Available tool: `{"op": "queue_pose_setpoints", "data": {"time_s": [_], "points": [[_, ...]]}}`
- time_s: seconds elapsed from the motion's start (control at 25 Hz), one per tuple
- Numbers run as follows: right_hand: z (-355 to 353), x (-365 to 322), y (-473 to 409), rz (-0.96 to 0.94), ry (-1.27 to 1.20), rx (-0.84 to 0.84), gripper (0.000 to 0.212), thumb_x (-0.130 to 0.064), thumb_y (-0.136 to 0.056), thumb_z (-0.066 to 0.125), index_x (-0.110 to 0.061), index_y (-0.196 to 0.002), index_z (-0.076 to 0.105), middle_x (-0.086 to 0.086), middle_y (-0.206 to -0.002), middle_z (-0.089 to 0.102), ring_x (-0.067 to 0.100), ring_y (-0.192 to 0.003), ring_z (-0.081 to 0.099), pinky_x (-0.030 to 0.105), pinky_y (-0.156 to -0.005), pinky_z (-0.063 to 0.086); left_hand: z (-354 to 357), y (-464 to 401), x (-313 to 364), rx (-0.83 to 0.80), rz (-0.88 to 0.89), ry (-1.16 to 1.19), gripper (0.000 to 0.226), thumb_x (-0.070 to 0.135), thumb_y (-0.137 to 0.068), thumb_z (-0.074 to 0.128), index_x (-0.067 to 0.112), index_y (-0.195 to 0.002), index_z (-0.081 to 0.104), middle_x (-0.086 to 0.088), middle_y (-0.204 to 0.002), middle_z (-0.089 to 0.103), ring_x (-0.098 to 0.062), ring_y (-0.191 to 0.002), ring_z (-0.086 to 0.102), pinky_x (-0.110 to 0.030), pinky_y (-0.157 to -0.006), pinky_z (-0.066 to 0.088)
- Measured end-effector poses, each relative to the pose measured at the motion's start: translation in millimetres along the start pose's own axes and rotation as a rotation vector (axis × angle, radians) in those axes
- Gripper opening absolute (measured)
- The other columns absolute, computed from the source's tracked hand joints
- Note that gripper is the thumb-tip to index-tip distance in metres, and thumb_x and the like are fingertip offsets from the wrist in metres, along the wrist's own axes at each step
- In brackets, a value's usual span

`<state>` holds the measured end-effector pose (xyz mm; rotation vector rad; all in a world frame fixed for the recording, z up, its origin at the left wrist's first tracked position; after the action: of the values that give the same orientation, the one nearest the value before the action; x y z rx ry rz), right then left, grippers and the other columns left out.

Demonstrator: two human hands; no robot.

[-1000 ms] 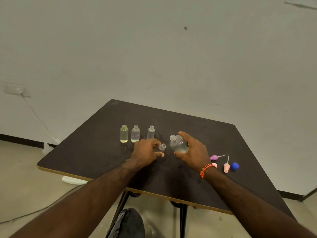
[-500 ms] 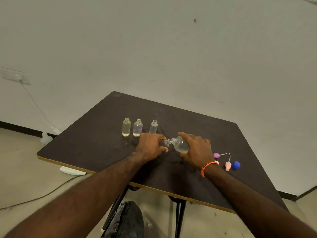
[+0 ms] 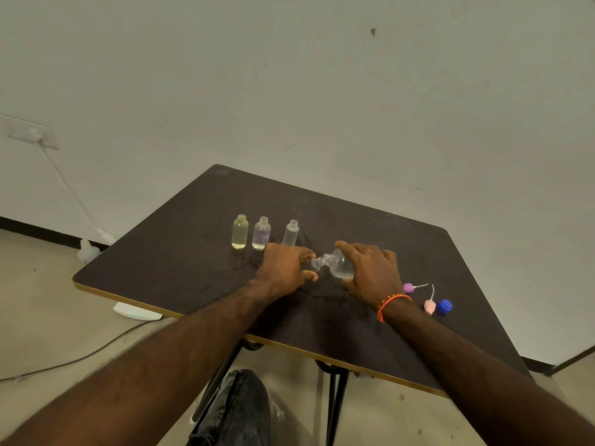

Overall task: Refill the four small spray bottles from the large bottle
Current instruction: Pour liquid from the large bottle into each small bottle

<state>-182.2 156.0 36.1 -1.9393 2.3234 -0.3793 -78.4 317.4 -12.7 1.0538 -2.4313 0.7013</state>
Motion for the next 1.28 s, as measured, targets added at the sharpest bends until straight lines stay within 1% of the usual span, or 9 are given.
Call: {"op": "queue_pose_setpoints", "data": {"time_s": [0.12,0.28,0.36,0.44,0.56,0.72,0.92,1.08,1.28], "points": [[-0.9,-0.5,-1.6,-0.013,0.024,0.012,0.076,-0.045,-0.084,0.071,-0.036,-0.15,0.034,-0.004,-0.145,0.052,0.025,-0.131,0.047,0.048,-0.108,0.031,-0.2,-0.8,-0.1,0.005,0.006,0.01,0.057,0.048,-0.081,0.084,0.024,-0.131,0.069,0.004,-0.117,0.077,-0.013,-0.113,0.069,-0.046,-0.111,0.043],[-0.4,-1.6,-3.4,-0.018,0.037,0.025,0.076,-0.045,-0.083,0.073,-0.037,-0.149,0.036,-0.004,-0.144,0.053,0.025,-0.13,0.048,0.049,-0.107,0.032,-0.5,-1.4,-1.4,0.007,0.003,-0.011,0.056,0.05,-0.081,0.083,0.026,-0.13,0.07,0.005,-0.115,0.077,-0.013,-0.112,0.069,-0.045,-0.111,0.042],[-0.7,-2.9,-5.2,-0.017,0.031,0.02,0.077,-0.044,-0.083,0.073,-0.036,-0.149,0.036,-0.004,-0.144,0.053,0.025,-0.13,0.048,0.049,-0.108,0.032,-1.7,-1.6,-0.9,0.009,0.01,-0.037,0.055,0.052,-0.082,0.081,0.027,-0.13,0.069,0.005,-0.114,0.077,-0.013,-0.112,0.068,-0.044,-0.112,0.039],[-0.8,-3.4,-6.0,-0.012,0.028,0.013,0.077,-0.044,-0.083,0.073,-0.035,-0.15,0.036,-0.003,-0.145,0.052,0.026,-0.131,0.047,0.05,-0.109,0.032,-2.5,-1.7,-0.5,0.008,0.009,-0.044,0.056,0.052,-0.083,0.08,0.027,-0.132,0.069,0.006,-0.116,0.077,-0.013,-0.114,0.067,-0.043,-0.113,0.035],[-1.4,-1.3,-4.5,-0.014,0.029,0.01,0.078,-0.043,-0.083,0.074,-0.035,-0.15,0.036,-0.003,-0.145,0.052,0.026,-0.132,0.046,0.05,-0.109,0.032,-2.6,-2.4,-0.5,0.003,0.011,-0.045,0.057,0.052,-0.083,0.08,0.027,-0.133,0.068,0.005,-0.117,0.077,-0.015,-0.115,0.067,-0.044,-0.113,0.037],[-2.3,-1.6,-3.8,-0.024,0.051,0.006,0.079,-0.041,-0.082,0.074,-0.036,-0.15,0.035,-0.004,-0.145,0.052,0.025,-0.132,0.046,0.05,-0.109,0.031,-1.6,-2.5,-0.4,-0.005,0.011,-0.06,0.059,0.052,-0.083,0.08,0.027,-0.135,0.066,0.005,-0.12,0.076,-0.014,-0.118,0.066,-0.043,-0.114,0.035],[-2.9,-2.6,-4.9,-0.031,0.054,0.007,0.079,-0.04,-0.081,0.074,-0.035,-0.15,0.036,-0.003,-0.144,0.052,0.026,-0.131,0.047,0.051,-0.11,0.032,-0.3,-2.5,-2.0,-0.012,0.002,-0.064,0.06,0.053,-0.083,0.08,0.027,-0.135,0.066,0.005,-0.119,0.076,-0.015,-0.117,0.067,-0.045,-0.114,0.038],[-3.5,-2.5,-5.6,-0.035,0.081,0.012,0.079,-0.039,-0.08,0.074,-0.035,-0.15,0.036,-0.003,-0.143,0.053,0.026,-0.13,0.048,0.05,-0.107,0.032,-0.4,-3.1,-1.2,-0.014,0.006,-0.068,0.06,0.053,-0.083,0.08,0.027,-0.135,0.066,0.005,-0.12,0.075,-0.015,-0.118,0.066,-0.044,-0.115,0.034],[-5.4,-2.8,-5.9,-0.045,0.085,0.021,0.077,-0.038,-0.081,0.073,-0.036,-0.149,0.037,-0.003,-0.142,0.054,0.026,-0.13,0.047,0.049,-0.107,0.031,0.0,-3.9,-1.5,-0.018,0.004,-0.063,0.057,0.053,-0.083,0.08,0.028,-0.133,0.067,0.005,-0.119,0.076,-0.015,-0.116,0.066,-0.044,-0.113,0.037]]}}
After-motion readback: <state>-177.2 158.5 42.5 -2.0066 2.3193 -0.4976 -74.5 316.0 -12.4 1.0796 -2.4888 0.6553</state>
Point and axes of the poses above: each hand's wrist, its own y-axis away from the middle knuckle, its own z-axis out of the palm, x = y × z, the point moved 4 cm from there along -y, towards the middle knuckle
